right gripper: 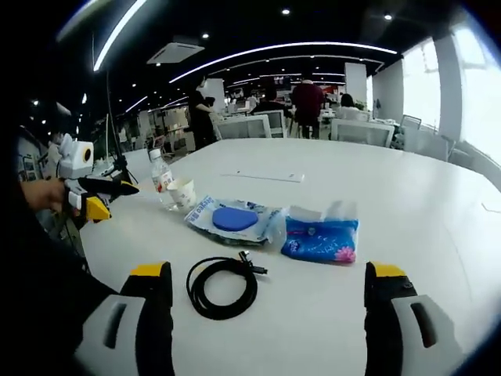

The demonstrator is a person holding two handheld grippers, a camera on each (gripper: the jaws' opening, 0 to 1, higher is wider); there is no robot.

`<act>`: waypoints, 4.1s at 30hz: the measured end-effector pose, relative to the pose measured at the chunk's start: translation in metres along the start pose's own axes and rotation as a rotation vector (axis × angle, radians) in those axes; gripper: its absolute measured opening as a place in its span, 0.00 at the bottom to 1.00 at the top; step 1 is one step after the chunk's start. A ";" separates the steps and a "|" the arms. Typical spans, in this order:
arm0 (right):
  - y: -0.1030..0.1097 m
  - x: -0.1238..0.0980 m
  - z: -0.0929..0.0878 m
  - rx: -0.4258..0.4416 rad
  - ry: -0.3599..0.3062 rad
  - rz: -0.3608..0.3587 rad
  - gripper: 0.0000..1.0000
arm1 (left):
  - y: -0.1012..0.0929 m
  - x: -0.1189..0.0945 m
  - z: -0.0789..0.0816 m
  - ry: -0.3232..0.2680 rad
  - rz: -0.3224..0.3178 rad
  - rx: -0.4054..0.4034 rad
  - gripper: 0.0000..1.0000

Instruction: Arrange the tabletop items into an orderly group along one side of the table until the central work area is clear of visible clutter.

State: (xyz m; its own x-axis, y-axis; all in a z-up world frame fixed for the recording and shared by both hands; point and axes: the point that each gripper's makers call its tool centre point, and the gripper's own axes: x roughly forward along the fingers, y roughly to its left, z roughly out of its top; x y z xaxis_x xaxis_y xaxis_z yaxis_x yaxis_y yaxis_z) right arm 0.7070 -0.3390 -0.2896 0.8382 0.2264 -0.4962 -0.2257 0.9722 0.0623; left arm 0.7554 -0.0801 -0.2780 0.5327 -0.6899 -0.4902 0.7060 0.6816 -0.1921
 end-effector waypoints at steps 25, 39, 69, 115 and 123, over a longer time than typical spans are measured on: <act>0.008 0.016 -0.013 -0.011 0.061 0.056 0.79 | -0.050 0.041 -0.016 0.071 -0.076 0.013 0.88; 0.018 0.033 -0.044 -0.015 0.146 0.075 0.64 | -0.070 0.074 -0.037 0.166 -0.142 0.025 0.66; 0.029 0.065 -0.072 -0.026 0.204 0.130 0.22 | -0.076 0.127 -0.063 0.333 -0.114 0.001 0.40; 0.031 0.077 -0.072 0.058 0.225 0.003 0.00 | -0.069 0.121 -0.070 0.390 -0.099 -0.073 0.01; 0.030 0.064 -0.053 0.103 0.172 -0.022 0.00 | -0.075 0.112 -0.054 0.347 -0.115 -0.096 0.00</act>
State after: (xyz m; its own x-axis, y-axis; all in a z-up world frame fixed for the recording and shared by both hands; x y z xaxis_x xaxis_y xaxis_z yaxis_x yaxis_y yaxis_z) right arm 0.7277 -0.2983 -0.3658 0.7436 0.1997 -0.6382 -0.1486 0.9798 0.1335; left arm 0.7365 -0.1953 -0.3639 0.2511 -0.6511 -0.7163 0.6962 0.6355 -0.3337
